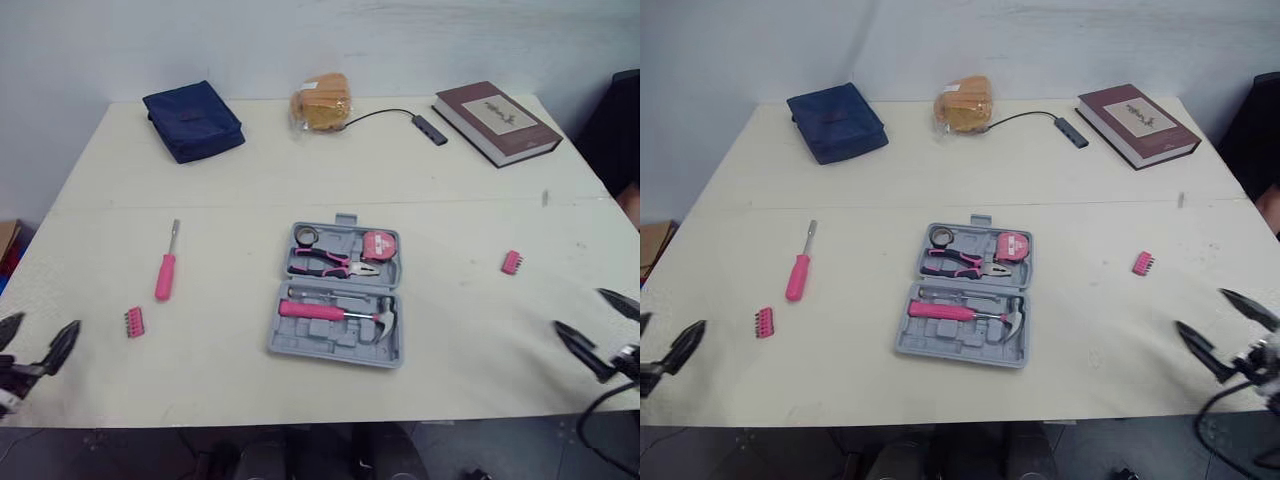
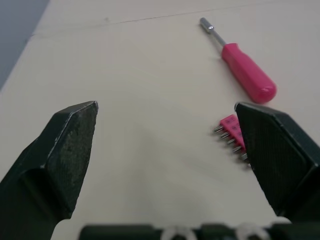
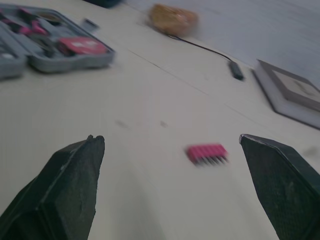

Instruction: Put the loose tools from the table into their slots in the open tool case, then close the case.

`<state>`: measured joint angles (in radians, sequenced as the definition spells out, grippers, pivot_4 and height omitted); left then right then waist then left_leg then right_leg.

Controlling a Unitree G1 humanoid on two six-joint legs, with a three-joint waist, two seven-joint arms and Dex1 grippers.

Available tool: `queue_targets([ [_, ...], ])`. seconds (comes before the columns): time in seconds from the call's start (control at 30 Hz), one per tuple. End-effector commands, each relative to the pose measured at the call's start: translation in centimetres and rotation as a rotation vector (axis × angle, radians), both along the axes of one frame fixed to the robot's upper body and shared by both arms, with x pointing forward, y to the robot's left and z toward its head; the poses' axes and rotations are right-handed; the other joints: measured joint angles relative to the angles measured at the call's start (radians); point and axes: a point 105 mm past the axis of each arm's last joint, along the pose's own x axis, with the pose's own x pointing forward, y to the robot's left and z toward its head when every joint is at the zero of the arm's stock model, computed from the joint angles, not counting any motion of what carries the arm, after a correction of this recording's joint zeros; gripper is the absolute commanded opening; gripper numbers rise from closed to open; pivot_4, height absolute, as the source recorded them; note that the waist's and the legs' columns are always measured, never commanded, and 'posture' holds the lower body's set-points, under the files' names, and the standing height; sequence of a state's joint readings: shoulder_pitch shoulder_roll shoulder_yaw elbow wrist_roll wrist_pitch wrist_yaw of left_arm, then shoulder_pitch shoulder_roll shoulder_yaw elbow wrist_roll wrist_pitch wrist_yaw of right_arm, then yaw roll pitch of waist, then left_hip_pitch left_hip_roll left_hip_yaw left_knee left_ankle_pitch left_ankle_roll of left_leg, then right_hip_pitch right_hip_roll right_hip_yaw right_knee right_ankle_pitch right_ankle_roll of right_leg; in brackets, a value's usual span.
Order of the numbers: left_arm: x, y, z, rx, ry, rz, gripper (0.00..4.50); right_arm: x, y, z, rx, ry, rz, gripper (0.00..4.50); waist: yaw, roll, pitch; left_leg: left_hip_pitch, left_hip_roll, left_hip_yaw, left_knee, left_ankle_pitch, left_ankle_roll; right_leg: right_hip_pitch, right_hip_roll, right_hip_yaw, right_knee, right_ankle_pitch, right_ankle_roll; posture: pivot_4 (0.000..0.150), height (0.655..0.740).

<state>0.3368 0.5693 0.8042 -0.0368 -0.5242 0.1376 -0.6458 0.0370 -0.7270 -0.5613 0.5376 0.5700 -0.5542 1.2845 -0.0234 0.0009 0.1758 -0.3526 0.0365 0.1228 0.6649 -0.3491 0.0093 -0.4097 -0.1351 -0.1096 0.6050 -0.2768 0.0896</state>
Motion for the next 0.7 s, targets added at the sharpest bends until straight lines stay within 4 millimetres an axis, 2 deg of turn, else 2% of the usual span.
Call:
queue_targets([
  [0.03,1.1,-2.8,1.6,0.021,-0.062,0.010,4.43,1.8,5.1,2.9,0.008,-0.074,0.211,4.50,-0.001,0.000,0.000,0.000,0.000,0.000,0.000,0.000,0.000,0.000,0.000,0.000,0.000,0.000,0.000,0.150,0.7400],
  [0.1,1.9,-4.1,1.7,0.001,-0.088,0.063,4.43,3.0,8.2,4.3,0.018,-0.111,0.336,4.50,0.000,0.000,0.000,0.000,0.000,0.000,0.001,0.000,0.000,0.000,0.001,0.000,0.000,0.000,0.000,0.150,0.7400],
  [0.17,2.5,-5.4,0.8,-0.036,-0.055,0.110,4.43,3.4,11.8,5.0,0.029,-0.112,0.490,4.50,-0.003,0.000,0.000,0.000,-0.001,0.001,0.001,0.000,0.001,0.000,0.001,0.001,0.000,0.000,0.001,0.150,0.7400],
  [0.23,2.5,-5.7,0.2,-0.084,-0.047,0.194,4.43,3.4,13.9,5.4,0.045,-0.092,0.584,4.50,-0.004,-0.002,0.001,0.000,-0.001,0.001,0.002,0.000,0.003,0.000,0.001,0.001,0.001,0.001,0.001,0.150,0.7400],
  [0.3,2.4,-7.1,-0.5,-0.137,-0.031,0.223,4.43,3.2,15.5,5.4,0.055,-0.051,0.663,4.50,0.000,-0.003,0.001,0.001,0.000,0.000,0.001,0.001,0.002,0.000,0.002,0.001,0.002,0.001,0.000,0.150,0.7400],
  [0.4,2.3,-9.1,-1.5,-0.142,0.023,0.221,4.43,2.9,17.1,5.4,0.051,-0.025,0.737,4.50,0.013,-0.004,0.002,-0.001,0.001,0.000,0.001,0.004,0.005,-0.001,0.003,0.000,0.001,0.000,-0.001,0.150,0.7400],
  [0.5,2.0,-9.5,-1.8,-0.137,0.046,0.253,4.43,2.8,17.7,5.5,0.059,-0.020,0.760,4.50,0.025,-0.005,0.002,-0.002,0.000,0.001,0.002,0.003,0.007,-0.001,0.003,0.000,-0.002,0.001,0.000,0.150,0.7400],
  [0.6,2.1,-11.0,-3.1,-0.171,0.093,0.273,4.43,2.8,19.5,5.7,0.056,-0.019,0.840,4.50,0.031,-0.006,0.003,-0.003,0.000,0.001,0.004,0.002,0.009,0.000,0.003,0.000,-0.003,0.001,0.000,0.150,0.7400],
  [0.7,2.4,-10.7,-4.3,-0.170,0.132,0.339,4.43,2.9,20.2,5.8,0.041,-0.018,0.862,4.50,0.030,-0.007,0.003,-0.002,0.000,0.000,0.004,0.001,0.011,-0.001,0.003,0.000,-0.001,0.001,0.000,0.150,0.7400],
])
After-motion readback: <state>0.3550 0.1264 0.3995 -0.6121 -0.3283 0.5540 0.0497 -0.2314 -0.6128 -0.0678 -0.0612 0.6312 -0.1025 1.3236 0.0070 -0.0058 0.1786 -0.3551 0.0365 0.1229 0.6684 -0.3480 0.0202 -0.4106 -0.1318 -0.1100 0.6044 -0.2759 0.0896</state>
